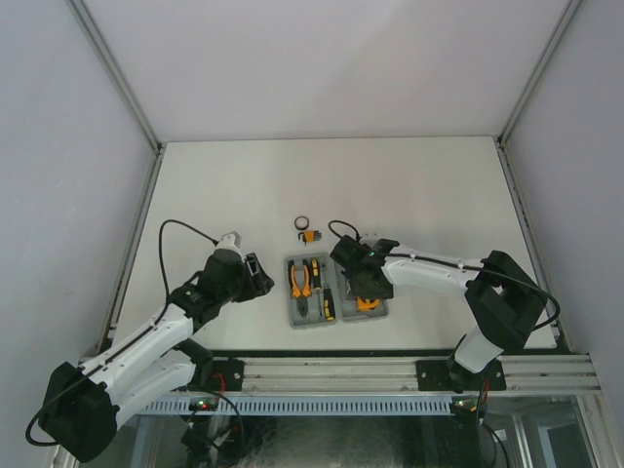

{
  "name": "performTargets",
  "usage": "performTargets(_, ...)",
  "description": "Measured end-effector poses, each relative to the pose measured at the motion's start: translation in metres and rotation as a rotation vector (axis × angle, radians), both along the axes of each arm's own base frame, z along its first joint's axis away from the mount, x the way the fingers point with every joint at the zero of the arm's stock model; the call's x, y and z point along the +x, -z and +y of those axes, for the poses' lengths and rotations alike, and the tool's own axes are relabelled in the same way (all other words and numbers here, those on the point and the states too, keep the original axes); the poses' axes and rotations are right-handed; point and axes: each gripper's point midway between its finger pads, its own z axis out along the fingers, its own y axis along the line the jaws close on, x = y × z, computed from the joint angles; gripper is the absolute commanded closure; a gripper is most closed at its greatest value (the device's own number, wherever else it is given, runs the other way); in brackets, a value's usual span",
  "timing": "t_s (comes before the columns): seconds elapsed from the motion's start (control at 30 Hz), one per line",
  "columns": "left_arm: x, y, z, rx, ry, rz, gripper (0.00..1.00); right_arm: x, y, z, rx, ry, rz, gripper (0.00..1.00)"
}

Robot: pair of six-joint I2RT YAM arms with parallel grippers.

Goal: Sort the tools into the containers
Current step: Place the engineering item in the storage box.

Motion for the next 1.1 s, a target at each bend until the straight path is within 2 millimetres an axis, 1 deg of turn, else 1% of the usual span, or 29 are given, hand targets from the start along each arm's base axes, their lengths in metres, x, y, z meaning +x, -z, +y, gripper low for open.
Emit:
performTargets(0.17, 0.000, 0.000, 0.000, 0.000, 0.000, 0.000, 0.37, -0.001, -0.001, -0.002, -0.003, -0.007, -0.001, 0.30)
performTargets(0.43, 0.000, -0.001, 0.000, -0.002, 0.001, -0.002, 0.37, -0.002, -0.006, -0.004, -0.015, -0.055, -0.021, 0.30)
performTargets(0.53, 0.000, 0.000, 0.000, -0.002, 0.001, -0.002, 0.37, 0.001, -0.018, -0.004, -0.007, -0.101, -0.066, 0.30)
performTargets(0.63, 0.000, 0.000, 0.000, -0.002, 0.001, -0.002, 0.37, 0.007, -0.038, -0.004, 0.025, -0.155, -0.138, 0.32)
performTargets(0.7, 0.000, -0.001, 0.000, -0.002, 0.001, -0.002, 0.37, 0.010, -0.049, -0.001, 0.055, -0.210, -0.180, 0.35)
performTargets(0.77, 0.000, -0.001, 0.000, -0.002, 0.000, -0.002, 0.37, 0.012, -0.055, 0.003, 0.075, -0.281, -0.201, 0.35)
performTargets(0.87, 0.000, -0.001, 0.000, -0.002, 0.000, -0.002, 0.37, 0.011, -0.052, 0.012, 0.084, -0.405, -0.190, 0.36)
performTargets(0.97, 0.001, -0.002, 0.000, -0.004, 0.000, -0.006, 0.37, 0.009, -0.042, 0.016, 0.071, -0.508, -0.157, 0.41)
performTargets(1.03, 0.001, -0.002, 0.000, -0.005, 0.000, -0.007, 0.37, 0.009, -0.036, 0.016, 0.063, -0.551, -0.138, 0.43)
performTargets(1.1, 0.001, -0.003, 0.000, -0.006, 0.000, -0.010, 0.37, 0.011, -0.031, 0.017, 0.063, -0.585, -0.121, 0.43)
